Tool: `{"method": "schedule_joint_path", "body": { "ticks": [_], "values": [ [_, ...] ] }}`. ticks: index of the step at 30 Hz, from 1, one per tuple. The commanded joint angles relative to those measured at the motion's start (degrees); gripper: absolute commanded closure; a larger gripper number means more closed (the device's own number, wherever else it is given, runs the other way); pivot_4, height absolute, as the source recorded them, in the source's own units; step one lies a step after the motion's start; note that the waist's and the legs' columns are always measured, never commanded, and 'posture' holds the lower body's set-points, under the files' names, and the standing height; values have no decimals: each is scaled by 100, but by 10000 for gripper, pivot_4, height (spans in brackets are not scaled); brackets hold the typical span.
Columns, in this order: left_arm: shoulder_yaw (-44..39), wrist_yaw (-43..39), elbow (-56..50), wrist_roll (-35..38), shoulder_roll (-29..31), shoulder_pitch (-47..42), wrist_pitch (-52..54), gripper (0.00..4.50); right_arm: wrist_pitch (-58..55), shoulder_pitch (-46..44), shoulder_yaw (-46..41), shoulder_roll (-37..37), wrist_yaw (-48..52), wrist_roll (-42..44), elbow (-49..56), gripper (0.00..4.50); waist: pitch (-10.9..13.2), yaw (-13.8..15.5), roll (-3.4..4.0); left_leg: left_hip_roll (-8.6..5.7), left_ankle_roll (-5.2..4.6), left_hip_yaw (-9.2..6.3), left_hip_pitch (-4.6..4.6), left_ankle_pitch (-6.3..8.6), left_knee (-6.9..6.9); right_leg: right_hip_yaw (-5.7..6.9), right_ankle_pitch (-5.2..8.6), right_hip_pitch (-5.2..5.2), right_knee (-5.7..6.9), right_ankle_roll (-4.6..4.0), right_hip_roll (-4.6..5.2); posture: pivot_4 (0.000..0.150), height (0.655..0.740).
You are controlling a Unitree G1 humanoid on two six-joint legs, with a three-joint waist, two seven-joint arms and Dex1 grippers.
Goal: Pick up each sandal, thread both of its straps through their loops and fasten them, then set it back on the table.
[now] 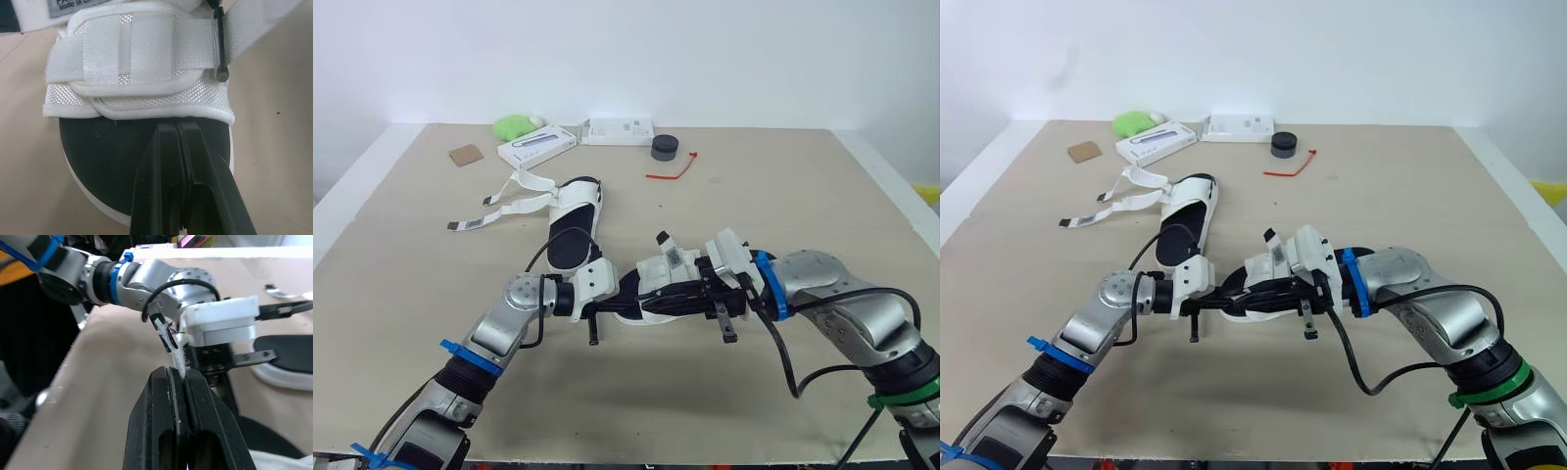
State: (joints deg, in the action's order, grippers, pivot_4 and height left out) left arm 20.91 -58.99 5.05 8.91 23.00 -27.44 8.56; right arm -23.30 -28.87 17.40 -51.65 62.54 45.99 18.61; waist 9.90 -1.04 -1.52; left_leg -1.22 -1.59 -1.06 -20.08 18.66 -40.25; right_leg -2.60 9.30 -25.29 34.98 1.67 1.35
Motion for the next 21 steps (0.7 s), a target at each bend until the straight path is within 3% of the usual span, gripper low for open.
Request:
{"method": "schedule_joint_path", "body": {
  "ticks": [1,12,21],
  "values": [
    [200,87,370,-348,41,148,170,45000,-140,45,-487,126,326,430,704,43321,0,0,0,0,0,-2,-2,0,0,2,0,0,0,0,0,1500,7400],
    [206,79,390,-347,40,153,159,45000,-837,-590,-797,954,-256,-272,-262,43321,0,-8,0,-2,20,-7,-5,-11,-3,11,-5,-1,1,2,-4,1500,7400],
    [195,113,347,-322,58,188,187,45000,-1802,-1190,-765,1100,-750,-850,-1404,43321,-1,-13,2,-1,23,-5,-3,-17,-6,12,-21,1,2,-10,-7,1500,7400]
  ]
}}
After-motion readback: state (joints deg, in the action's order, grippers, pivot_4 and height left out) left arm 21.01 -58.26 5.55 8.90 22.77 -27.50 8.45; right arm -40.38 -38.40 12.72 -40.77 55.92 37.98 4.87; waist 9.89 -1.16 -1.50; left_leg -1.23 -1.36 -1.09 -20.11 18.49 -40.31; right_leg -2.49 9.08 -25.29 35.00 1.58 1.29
